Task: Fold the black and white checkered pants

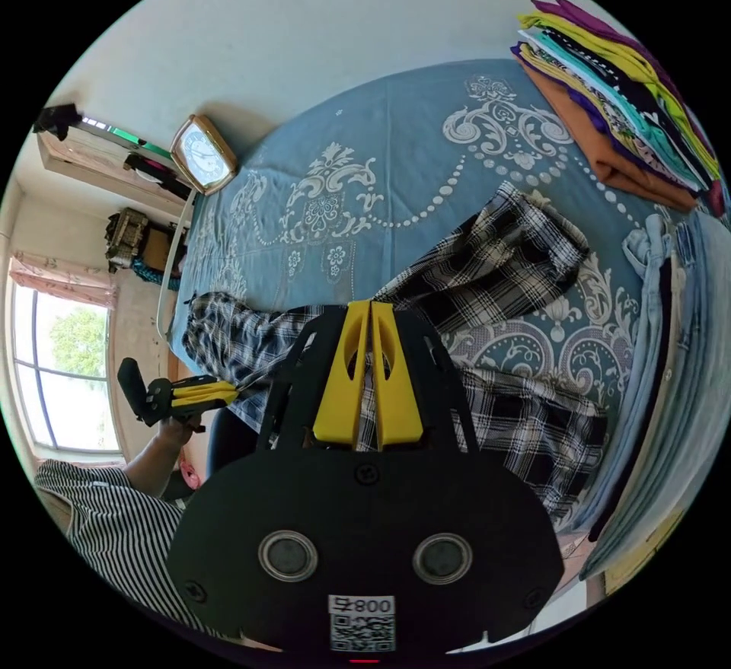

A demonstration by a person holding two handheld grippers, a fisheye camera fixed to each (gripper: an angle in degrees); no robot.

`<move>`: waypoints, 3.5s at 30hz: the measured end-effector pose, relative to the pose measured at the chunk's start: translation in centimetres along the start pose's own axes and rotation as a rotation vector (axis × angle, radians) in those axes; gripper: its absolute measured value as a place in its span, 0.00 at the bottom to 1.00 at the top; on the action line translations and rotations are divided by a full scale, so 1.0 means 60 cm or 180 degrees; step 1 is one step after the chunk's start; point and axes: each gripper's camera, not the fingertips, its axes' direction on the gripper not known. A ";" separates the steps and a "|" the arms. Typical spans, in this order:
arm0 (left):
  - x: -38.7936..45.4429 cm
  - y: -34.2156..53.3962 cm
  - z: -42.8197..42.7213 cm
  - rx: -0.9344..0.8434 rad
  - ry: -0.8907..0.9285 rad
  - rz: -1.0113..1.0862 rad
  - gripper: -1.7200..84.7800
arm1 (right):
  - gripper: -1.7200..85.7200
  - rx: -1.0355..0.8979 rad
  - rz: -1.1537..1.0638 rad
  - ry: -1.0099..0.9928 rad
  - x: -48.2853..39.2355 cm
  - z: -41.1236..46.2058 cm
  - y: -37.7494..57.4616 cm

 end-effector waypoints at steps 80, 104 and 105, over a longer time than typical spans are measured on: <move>-0.110 -0.656 0.925 -0.0407 0.1147 -0.0054 0.04 | 0.03 0.0235 -0.0165 0.0671 -0.210 -0.280 0.215; 0.138 -0.700 1.115 -0.0441 0.1805 0.0657 0.03 | 0.02 0.1089 0.0912 -0.0350 0.059 -0.632 0.572; 0.143 -0.701 1.115 -0.0422 0.1791 0.0687 0.03 | 0.02 0.1116 0.0899 -0.0362 0.064 -0.642 0.579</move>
